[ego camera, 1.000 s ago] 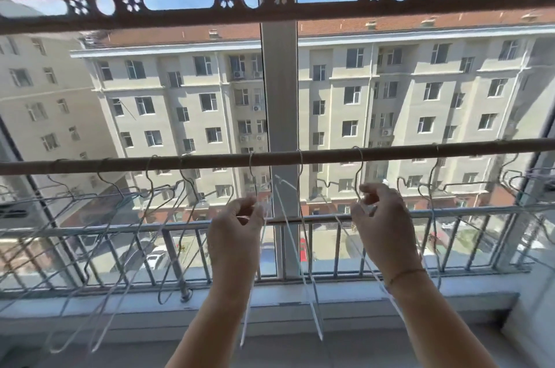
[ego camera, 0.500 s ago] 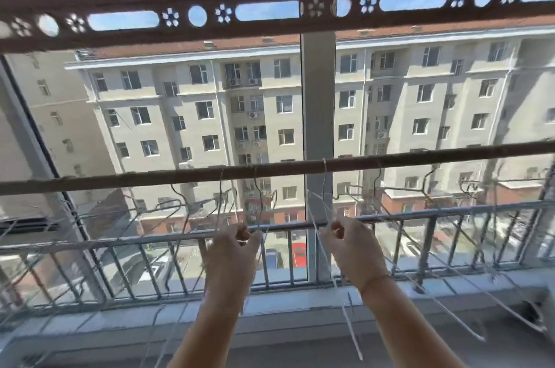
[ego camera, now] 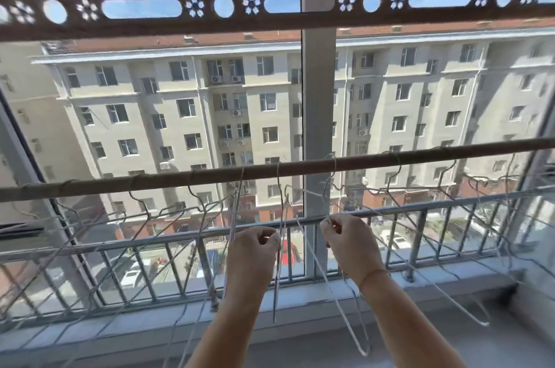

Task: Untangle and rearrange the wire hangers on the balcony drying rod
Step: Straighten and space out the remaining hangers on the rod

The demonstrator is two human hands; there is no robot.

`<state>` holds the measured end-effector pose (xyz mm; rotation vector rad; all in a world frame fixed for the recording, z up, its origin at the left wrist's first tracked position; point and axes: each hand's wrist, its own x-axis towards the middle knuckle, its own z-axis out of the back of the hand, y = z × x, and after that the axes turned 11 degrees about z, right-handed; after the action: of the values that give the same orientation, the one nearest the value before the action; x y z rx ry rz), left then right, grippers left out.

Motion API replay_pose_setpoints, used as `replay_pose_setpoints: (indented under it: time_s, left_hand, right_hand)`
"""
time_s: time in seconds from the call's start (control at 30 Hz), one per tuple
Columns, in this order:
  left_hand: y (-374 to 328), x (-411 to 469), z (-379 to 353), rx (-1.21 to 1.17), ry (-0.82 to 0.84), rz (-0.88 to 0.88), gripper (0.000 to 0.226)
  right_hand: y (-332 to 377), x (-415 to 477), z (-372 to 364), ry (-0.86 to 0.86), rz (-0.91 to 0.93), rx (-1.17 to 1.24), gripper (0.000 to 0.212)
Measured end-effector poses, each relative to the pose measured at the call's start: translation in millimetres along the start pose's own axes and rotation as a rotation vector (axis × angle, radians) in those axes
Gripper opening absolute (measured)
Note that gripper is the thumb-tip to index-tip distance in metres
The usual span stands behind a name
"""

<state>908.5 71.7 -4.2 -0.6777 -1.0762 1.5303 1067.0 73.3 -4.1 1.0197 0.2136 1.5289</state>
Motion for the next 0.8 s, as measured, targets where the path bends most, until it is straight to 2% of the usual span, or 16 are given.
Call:
replay_pose_setpoints:
  time_s: [0.13, 0.23, 0.27, 0.33, 0.4, 0.57, 0.8]
  left_hand:
    - [1.0, 2.4, 0.3, 0.015, -0.036, -0.049, 0.016]
    - [-2.3, 1.4, 4.4, 0.015, -0.176, -0.126, 0.018]
    - [-3.3, 1.1, 6.9, 0.012, -0.226, -0.149, 0.017]
    - [-4.0, 1.8, 13.0, 0.005, -0.323, -0.184, 0.016]
    - [-1.5, 5.0, 18.1, 0.022, -0.378, -0.18, 0.019]
    - [8.0, 10.1, 20.3, 0.14, -0.267, -0.033, 0.022]
    - [10.3, 10.7, 15.7, 0.182, -0.233, -0.054, 0.021]
  right_hand:
    - [0.6, -0.7, -1.0, -0.002, -0.019, -0.002, 0.029]
    - [2.0, -0.5, 3.2, -0.001, -0.034, -0.047, 0.018]
    - [3.1, -1.3, 4.7, -0.032, -0.022, -0.087, 0.018]
    - [7.5, -4.6, 6.8, -0.161, 0.038, -0.172, 0.032]
    - [16.5, -8.5, 6.3, -0.267, 0.14, -0.163, 0.035]
    - [26.0, -8.6, -5.6, -0.232, 0.197, -0.137, 0.024]
    - [-6.8, 10.8, 22.9, -0.3, 0.057, -0.209, 0.02]
